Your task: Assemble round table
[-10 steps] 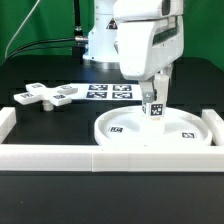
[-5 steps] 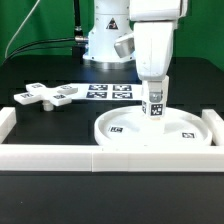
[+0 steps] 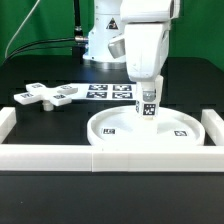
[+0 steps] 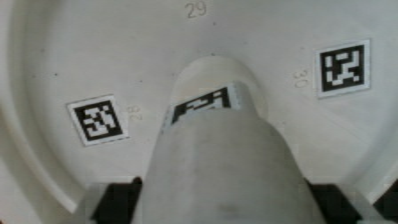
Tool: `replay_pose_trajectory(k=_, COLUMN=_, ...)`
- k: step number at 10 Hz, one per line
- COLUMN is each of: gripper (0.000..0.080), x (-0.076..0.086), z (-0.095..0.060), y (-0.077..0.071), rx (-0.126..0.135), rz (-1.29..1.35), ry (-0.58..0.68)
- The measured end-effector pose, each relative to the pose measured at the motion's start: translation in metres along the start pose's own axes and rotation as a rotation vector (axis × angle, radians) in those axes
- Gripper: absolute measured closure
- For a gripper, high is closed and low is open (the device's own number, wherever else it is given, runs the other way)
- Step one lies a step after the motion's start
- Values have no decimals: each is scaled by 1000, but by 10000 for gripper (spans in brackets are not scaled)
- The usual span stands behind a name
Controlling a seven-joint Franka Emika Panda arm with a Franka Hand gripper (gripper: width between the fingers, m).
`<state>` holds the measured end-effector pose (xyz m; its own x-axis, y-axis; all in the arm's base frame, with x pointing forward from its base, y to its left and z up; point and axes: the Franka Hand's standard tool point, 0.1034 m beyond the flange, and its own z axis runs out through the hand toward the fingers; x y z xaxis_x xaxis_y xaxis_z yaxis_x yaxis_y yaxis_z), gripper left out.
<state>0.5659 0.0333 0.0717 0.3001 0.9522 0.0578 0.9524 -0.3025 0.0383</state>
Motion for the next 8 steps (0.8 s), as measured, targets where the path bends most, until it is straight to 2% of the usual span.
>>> replay_pose_trajectory(k=2, gripper=386, x=1, z=0, y=0, rx=1, rz=78, ry=4)
replay_pose_trajectory(k=5, gripper=386, x=1, z=1, y=-2, rx=-3, rz=496, ry=10)
replay_pose_trajectory(k=8, gripper=386, x=9, z=3, y=-5, rx=-11, rz=885, ry=24)
